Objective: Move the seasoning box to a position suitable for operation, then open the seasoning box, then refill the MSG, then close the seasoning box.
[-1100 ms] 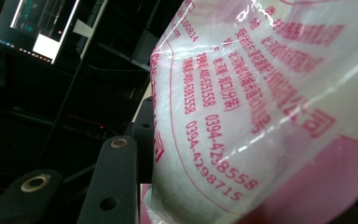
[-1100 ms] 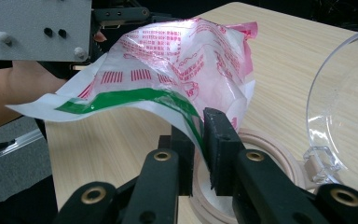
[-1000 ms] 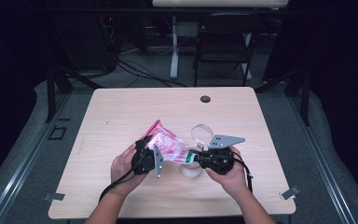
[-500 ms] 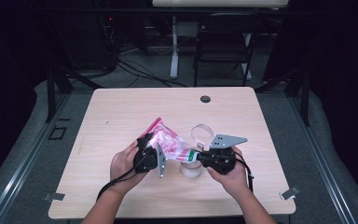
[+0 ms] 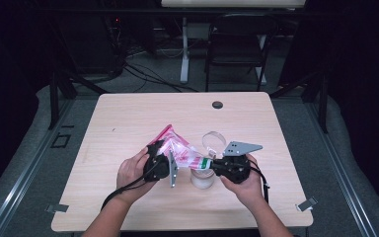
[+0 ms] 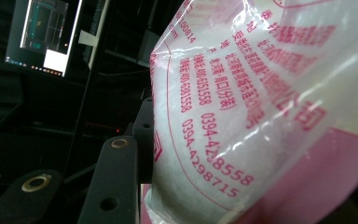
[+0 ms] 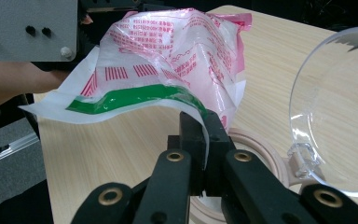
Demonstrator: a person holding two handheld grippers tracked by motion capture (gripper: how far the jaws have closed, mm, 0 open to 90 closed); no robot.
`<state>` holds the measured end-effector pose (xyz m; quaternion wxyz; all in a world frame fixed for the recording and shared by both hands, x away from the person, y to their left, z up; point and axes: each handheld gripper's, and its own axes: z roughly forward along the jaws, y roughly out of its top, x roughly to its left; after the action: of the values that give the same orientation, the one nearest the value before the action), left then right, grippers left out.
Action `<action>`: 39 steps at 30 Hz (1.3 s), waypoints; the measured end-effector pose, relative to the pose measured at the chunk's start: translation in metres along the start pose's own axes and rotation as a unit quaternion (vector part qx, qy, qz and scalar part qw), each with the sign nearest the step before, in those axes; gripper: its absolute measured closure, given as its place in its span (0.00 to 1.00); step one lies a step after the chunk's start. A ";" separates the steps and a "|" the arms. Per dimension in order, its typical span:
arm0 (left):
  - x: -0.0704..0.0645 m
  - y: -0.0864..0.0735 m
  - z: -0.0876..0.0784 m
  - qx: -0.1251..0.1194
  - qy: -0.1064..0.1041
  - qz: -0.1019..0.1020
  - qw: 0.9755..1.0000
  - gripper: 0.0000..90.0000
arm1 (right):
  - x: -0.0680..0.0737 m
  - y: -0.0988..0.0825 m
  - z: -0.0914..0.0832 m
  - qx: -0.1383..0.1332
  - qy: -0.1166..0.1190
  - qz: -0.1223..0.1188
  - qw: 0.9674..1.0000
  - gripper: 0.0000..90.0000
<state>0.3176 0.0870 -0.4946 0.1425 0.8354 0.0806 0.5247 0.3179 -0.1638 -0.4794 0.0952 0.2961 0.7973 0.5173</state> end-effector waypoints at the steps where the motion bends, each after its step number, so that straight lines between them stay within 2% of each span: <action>1: 0.001 0.000 0.001 0.000 -0.002 0.004 1.000 0.68 | -0.001 0.000 0.000 0.001 -0.001 0.001 1.000 1.00; 6: 0.003 0.001 0.000 0.001 0.005 0.009 1.000 0.68 | -0.003 0.003 0.002 0.002 -0.005 0.001 1.000 1.00; 8: 0.004 0.002 0.000 0.000 0.001 0.010 1.000 0.68 | -0.002 0.002 0.001 -0.001 -0.004 0.002 1.000 1.00; 13: 0.006 0.003 -0.001 0.005 0.006 0.026 1.000 0.68 | -0.004 0.001 0.002 0.001 0.001 0.002 1.000 1.00; 17: 0.008 0.003 -0.001 0.008 0.007 0.026 1.000 0.68 | -0.004 0.002 0.004 0.003 0.003 0.000 1.000 1.00; 20: 0.011 0.005 -0.001 0.008 0.006 0.037 0.999 0.68 | -0.004 0.002 0.003 0.000 0.003 -0.002 1.000 1.00; 22: 0.012 0.006 -0.001 0.009 0.008 0.039 0.999 0.69 | -0.005 0.002 0.003 0.003 0.002 -0.002 1.000 1.00; 25: 0.013 0.005 -0.001 0.010 0.008 0.031 0.999 0.69 | -0.005 0.004 0.004 -0.001 0.001 0.000 1.000 1.00; 29: 0.012 0.005 -0.001 0.012 0.008 0.042 0.999 0.69 | -0.004 0.004 0.005 0.003 0.000 -0.008 1.000 1.00; 39: 0.016 0.006 -0.007 0.013 0.017 0.046 0.999 0.69 | -0.003 0.005 0.005 -0.001 0.005 -0.004 1.000 1.00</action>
<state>0.3185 0.0864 -0.4765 0.1058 0.8308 0.0512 0.5440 0.3240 -0.1605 -0.4777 0.0937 0.2905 0.7984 0.5190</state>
